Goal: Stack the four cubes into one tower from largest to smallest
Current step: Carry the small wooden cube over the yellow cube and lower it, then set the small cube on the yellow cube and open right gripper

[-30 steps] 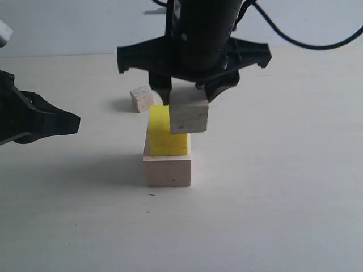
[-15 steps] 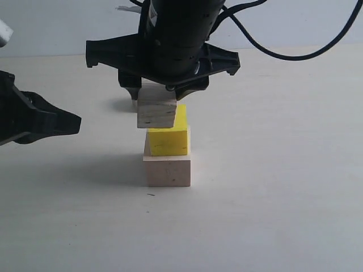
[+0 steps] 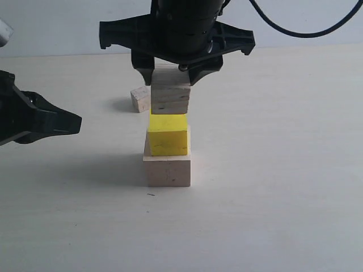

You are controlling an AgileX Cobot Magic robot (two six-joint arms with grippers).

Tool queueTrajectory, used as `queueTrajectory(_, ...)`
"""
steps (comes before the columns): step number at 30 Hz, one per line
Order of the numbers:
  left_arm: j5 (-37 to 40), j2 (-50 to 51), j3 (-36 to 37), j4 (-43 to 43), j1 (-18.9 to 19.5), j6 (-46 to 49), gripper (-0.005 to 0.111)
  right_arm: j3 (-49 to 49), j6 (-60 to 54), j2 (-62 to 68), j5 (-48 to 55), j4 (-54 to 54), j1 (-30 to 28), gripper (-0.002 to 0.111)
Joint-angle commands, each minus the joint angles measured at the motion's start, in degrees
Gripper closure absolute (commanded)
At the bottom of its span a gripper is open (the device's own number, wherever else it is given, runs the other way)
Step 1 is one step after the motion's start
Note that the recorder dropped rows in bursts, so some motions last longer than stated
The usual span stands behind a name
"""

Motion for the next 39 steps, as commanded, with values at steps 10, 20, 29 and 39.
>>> queueTrajectory(10,0.3,-0.3,0.0,-0.9,-0.2,-0.1,0.107,-0.6,-0.6,3.5,-1.5,-0.8,0.3,0.108)
queueTrajectory(20,0.3,-0.3,0.0,-0.9,-0.2,-0.1,0.107,-0.6,-0.1,3.8,-2.3,-2.7,0.3,0.108)
queueTrajectory(29,0.3,-0.3,0.0,-0.9,-0.2,-0.1,0.107,-0.6,0.0,3.9,-2.4,-3.6,0.3,0.108)
queueTrajectory(39,0.8,-0.3,0.0,-1.2,-0.2,-0.1,0.107,-0.6,0.1,3.9,-2.4,-3.1,0.3,0.108)
